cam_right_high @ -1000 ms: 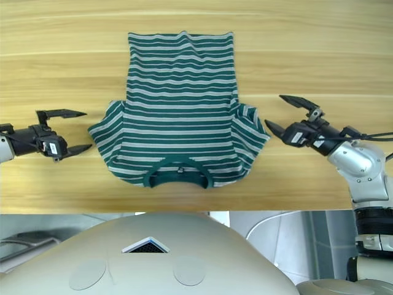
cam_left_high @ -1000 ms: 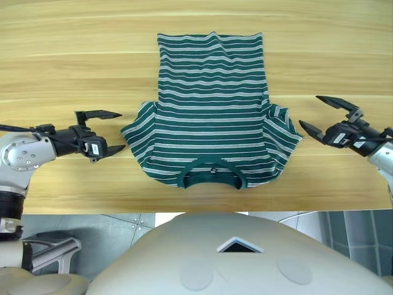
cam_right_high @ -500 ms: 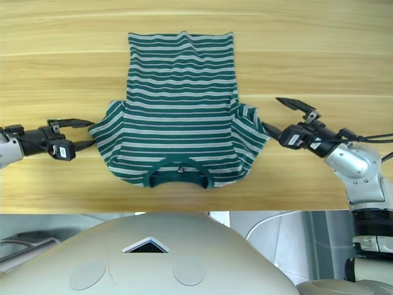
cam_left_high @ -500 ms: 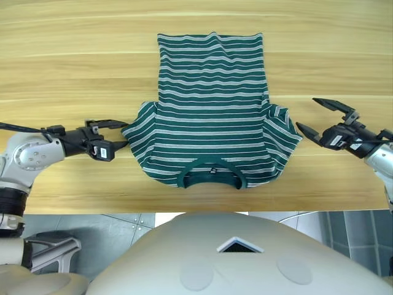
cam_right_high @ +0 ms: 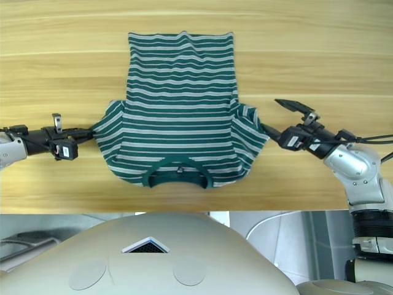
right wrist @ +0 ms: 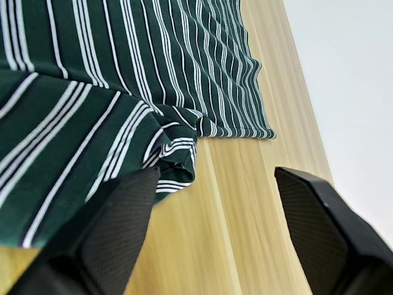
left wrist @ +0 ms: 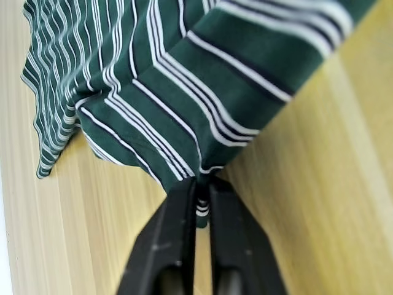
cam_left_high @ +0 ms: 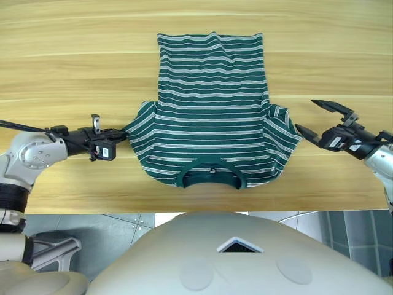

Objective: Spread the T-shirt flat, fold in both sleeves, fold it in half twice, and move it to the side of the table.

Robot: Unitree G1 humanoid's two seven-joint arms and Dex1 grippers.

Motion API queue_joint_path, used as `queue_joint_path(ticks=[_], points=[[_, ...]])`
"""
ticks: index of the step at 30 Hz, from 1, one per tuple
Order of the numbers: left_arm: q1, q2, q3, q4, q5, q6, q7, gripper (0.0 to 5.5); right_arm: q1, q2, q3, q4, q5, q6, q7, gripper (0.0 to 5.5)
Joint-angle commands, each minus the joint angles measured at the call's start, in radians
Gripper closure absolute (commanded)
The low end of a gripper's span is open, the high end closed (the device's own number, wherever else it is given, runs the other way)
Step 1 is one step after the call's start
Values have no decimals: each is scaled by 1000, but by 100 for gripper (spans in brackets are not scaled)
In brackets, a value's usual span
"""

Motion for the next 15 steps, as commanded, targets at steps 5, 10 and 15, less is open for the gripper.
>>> queue_joint_path(ticks=[5,10,15], points=[[-35,-9,-33,26,1,-12,16,546,-1,3,-2,2,4,-6,9,201],[-39,-10,-34,-2,-41,-27,10,546,-8,7,4,5,5,-8,10,201],[-31,1,-24,-43,-62,-26,14,546,-12,10,12,3,4,-5,13,201]])
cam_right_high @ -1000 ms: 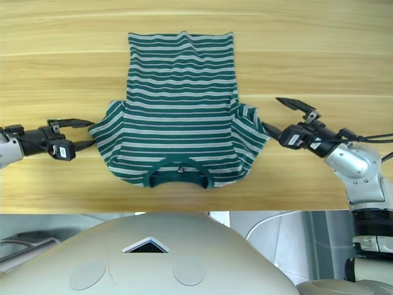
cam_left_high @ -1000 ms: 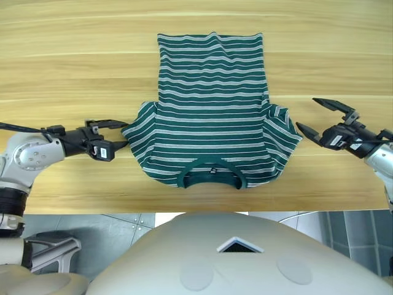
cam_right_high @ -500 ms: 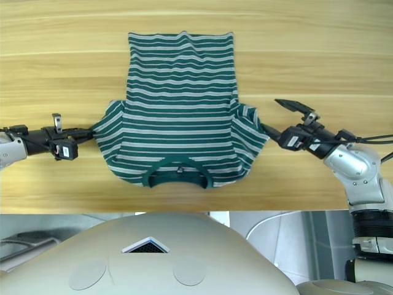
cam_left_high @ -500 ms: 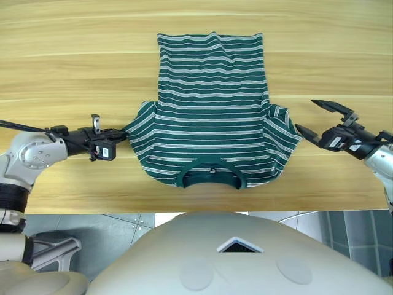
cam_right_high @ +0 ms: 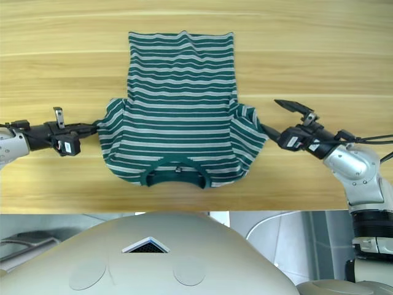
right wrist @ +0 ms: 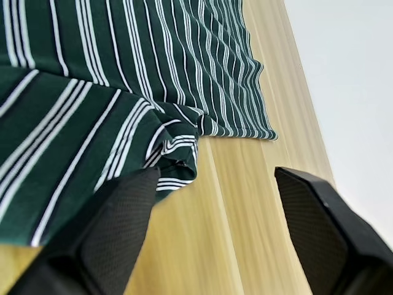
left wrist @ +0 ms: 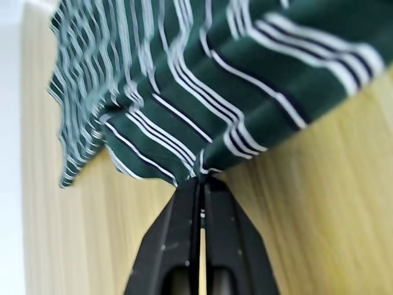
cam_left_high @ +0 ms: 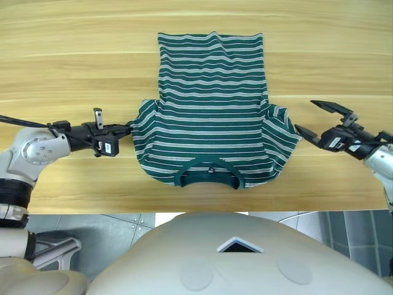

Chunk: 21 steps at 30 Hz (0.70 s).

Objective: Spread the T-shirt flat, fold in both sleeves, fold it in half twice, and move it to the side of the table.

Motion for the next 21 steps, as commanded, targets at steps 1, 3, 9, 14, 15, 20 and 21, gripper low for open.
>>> queue_joint_path(ticks=[1,3,9,14,15,20,21], points=[[6,16,9,-37,-12,-4,-1,546,-11,9,7,2,3,-3,12,201],[14,23,18,-56,-15,-1,2,546,-11,11,11,1,2,-3,13,201],[22,37,27,-139,-29,11,-11,546,-6,18,12,-12,0,-1,17,201],[-7,26,16,-191,-37,28,-31,546,-21,25,21,-20,-6,4,26,201],[-14,22,14,-202,-39,32,-35,546,-21,27,23,-19,-7,2,26,201],[-46,-1,-15,-231,-31,49,-58,546,-21,30,26,-22,-8,1,26,201],[-56,-10,-20,-231,-25,53,-59,546,-21,30,26,-24,-8,2,27,201]])
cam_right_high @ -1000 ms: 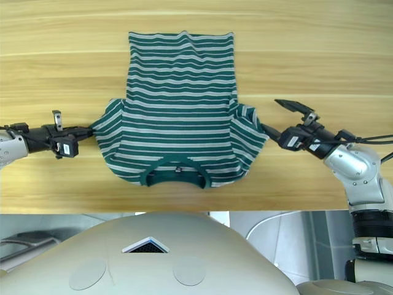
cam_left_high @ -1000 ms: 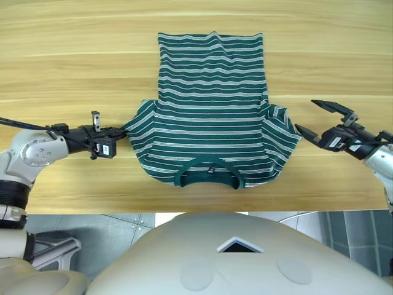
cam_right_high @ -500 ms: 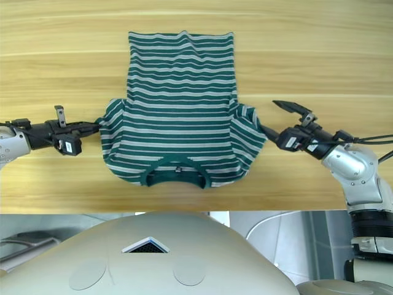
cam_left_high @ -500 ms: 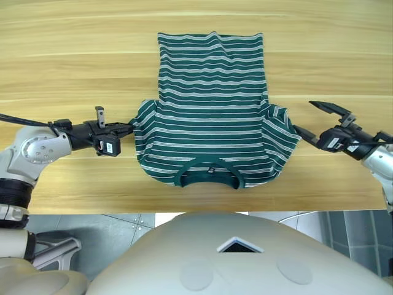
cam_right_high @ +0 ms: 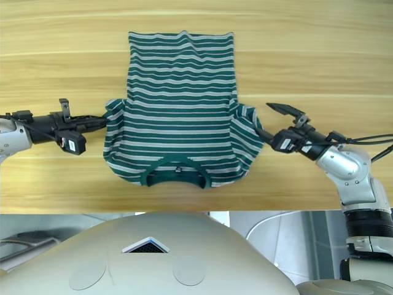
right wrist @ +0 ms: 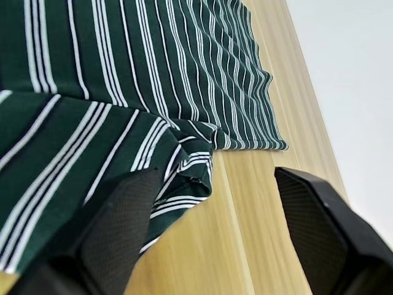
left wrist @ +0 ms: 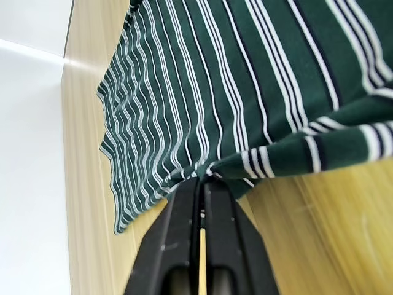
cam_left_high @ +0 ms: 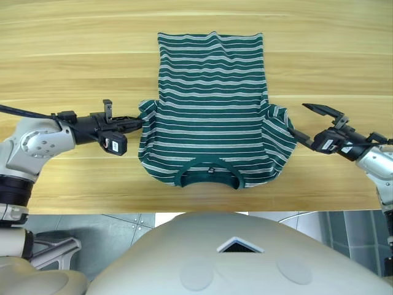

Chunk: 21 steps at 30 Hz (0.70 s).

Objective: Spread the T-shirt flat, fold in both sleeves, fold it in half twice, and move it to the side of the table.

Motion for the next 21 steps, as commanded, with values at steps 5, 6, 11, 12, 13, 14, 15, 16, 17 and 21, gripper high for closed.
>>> queue_joint_path(ticks=[5,6,11,12,13,14,15,16,17,21], points=[[-82,-61,-57,-10,43,33,-27,546,-18,3,4,-17,-7,0,6,201],[-91,-71,-65,-10,49,36,-29,546,-19,4,5,-21,-7,1,6,201],[-138,-115,-95,5,77,53,-31,546,-26,7,11,-14,-6,0,7,201],[-144,-123,-101,7,79,54,-33,546,-28,8,12,-12,-6,0,7,201],[-146,-128,-105,7,81,56,-34,546,-30,9,14,-11,-6,1,7,201],[-150,-134,-109,7,81,57,-35,546,-31,9,15,-12,-6,1,7,201],[-154,-140,-114,6,81,59,-36,546,-31,9,16,-12,-6,1,7,201],[-158,-145,-120,4,83,63,-36,546,-31,9,17,-13,-5,2,7,201],[-163,-153,-127,4,86,67,-36,546,-31,10,18,-13,-6,1,6,201],[-180,-190,-160,10,102,78,-44,546,-31,10,19,-15,-6,-1,6,201]])
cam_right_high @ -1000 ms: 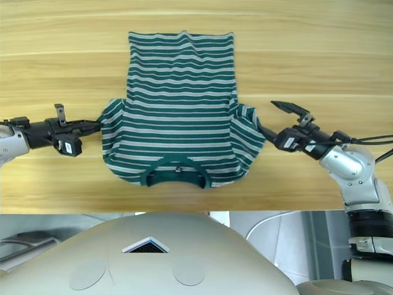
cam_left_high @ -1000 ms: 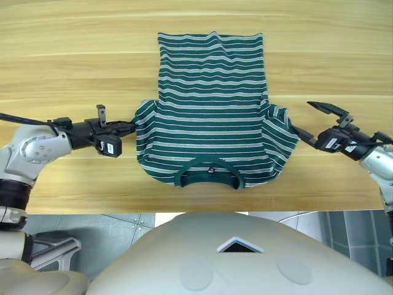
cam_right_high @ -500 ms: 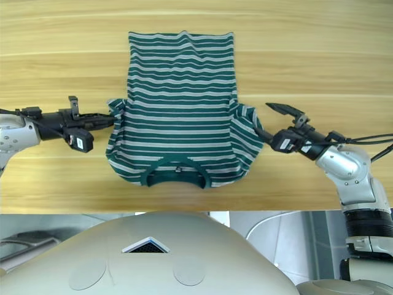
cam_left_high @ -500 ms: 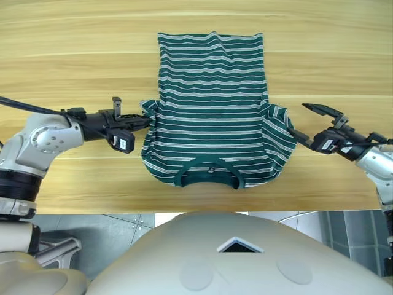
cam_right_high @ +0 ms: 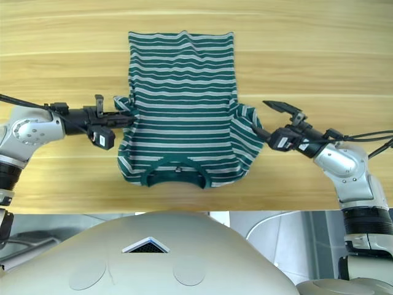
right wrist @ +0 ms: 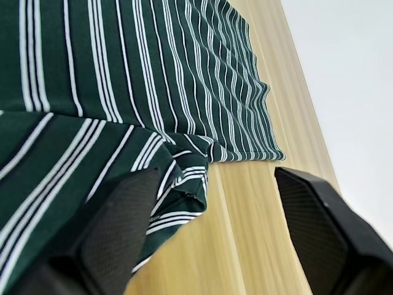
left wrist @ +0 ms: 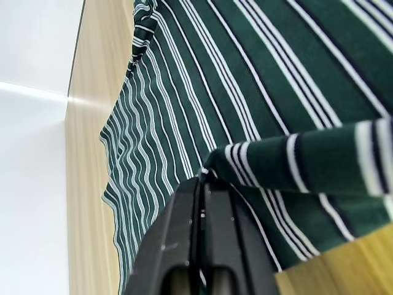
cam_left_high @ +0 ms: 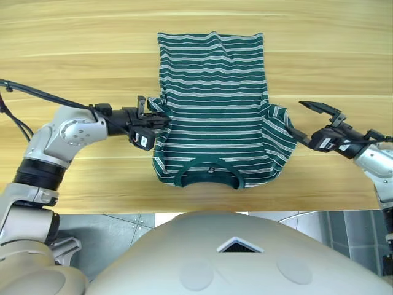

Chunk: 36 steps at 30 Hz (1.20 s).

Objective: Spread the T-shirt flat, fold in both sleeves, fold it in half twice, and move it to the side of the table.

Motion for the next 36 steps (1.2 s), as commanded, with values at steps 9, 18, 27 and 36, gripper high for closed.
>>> queue_joint_path(ticks=[9,18,27,36], points=[[-61,-91,-84,30,35,31,-21,546,-8,2,0,-6,-3,-2,7,201],[-68,-149,-129,95,77,48,-15,546,-9,-4,-4,-18,2,-1,10,201],[-34,-165,-144,72,-9,61,-45,501,-15,2,2,-16,12,3,17,201],[25,-118,-16,-51,-204,77,-20,354,-16,12,4,-23,25,16,19,201]])
